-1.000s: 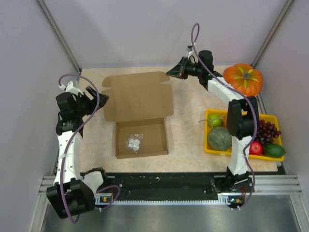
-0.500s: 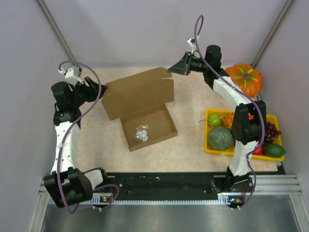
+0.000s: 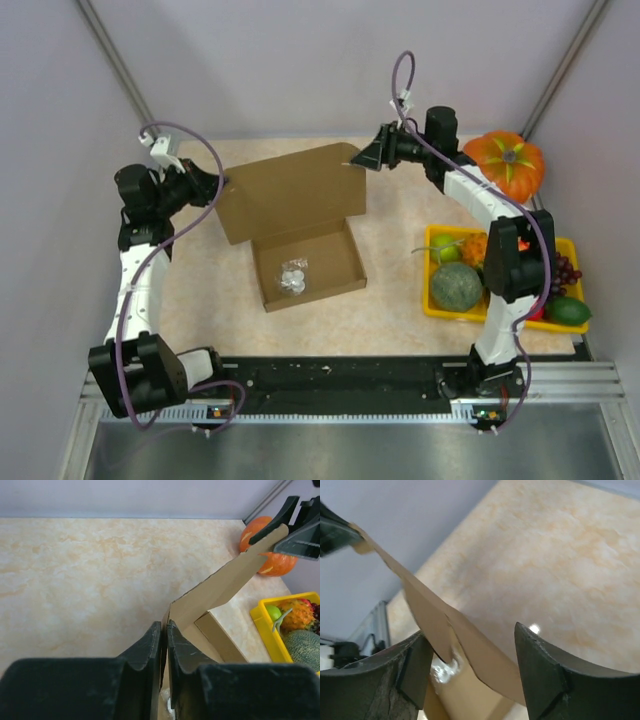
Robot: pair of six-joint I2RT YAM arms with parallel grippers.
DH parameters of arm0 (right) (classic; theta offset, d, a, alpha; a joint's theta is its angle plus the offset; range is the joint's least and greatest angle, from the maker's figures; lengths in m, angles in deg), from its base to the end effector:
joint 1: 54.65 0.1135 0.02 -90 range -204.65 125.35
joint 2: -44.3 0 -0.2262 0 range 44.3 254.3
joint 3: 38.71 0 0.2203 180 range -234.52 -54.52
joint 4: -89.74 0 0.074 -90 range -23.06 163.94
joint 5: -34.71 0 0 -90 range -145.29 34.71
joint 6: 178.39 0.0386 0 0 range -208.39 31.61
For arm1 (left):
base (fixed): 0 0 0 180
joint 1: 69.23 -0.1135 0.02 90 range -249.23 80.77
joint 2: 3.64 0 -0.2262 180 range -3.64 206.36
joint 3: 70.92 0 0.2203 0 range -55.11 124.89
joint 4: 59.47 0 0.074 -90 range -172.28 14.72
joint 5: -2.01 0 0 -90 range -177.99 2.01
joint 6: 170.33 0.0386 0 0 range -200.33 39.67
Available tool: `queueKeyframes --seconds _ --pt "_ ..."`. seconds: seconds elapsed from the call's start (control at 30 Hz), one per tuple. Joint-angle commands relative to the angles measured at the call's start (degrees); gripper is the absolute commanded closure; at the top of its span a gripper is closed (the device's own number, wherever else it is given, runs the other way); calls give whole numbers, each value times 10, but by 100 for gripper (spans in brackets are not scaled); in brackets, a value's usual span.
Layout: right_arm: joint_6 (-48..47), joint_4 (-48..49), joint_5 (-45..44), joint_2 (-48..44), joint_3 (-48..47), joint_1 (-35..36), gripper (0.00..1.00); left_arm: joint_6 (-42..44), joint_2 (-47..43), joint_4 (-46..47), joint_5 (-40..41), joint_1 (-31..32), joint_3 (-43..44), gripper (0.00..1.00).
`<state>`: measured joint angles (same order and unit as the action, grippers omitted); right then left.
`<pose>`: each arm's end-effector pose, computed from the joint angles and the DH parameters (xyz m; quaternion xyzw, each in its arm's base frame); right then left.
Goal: Fold the paper box
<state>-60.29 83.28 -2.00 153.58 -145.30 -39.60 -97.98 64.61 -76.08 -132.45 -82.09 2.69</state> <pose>0.3885 0.1365 0.3012 -0.2116 0.7091 0.5306 0.4134 0.2547 0.0304 0.3244 0.0433 0.7535 -0.3167 0.5745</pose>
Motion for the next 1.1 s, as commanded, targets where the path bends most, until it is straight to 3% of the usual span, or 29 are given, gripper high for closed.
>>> queueKeyframes --seconds 0.0,0.1,0.27,0.37,0.6,0.8,0.87,0.9,0.93,1.0,1.07 --pt "-247 -87 -60 -53 58 -21 29 30 -13 52 -30 2 -1 89" --pt "-401 -171 -17 -36 46 -21 25 38 -14 66 -30 2 -8 93" --pt "-454 -203 51 -5 26 -18 26 33 -3 72 -44 2 -7 94" --pt "-458 -195 37 -5 32 2 33 26 3 79 -42 2 -11 95" --pt "-438 -124 -15 -32 77 40 63 24 -4 80 -37 2 -13 95" --pt "-444 -129 -41 -42 90 50 73 19 -9 85 -37 2 -18 95" --pt "-441 -122 -51 -45 97 49 82 11 -14 84 -33 2 -18 90" --pt "-437 -117 -53 -47 99 49 100 3 -15 80 -20 2 -18 85" --pt "-436 -110 -54 -54 103 50 100 -6 -23 78 -14 2 -19 80" --pt "-435 -98 -57 -60 119 50 100 -21 -45 72 8 2 -32 58" --pt "-437 -98 -60 -61 118 49 100 -43 -113 -5 182 0 -59 48"
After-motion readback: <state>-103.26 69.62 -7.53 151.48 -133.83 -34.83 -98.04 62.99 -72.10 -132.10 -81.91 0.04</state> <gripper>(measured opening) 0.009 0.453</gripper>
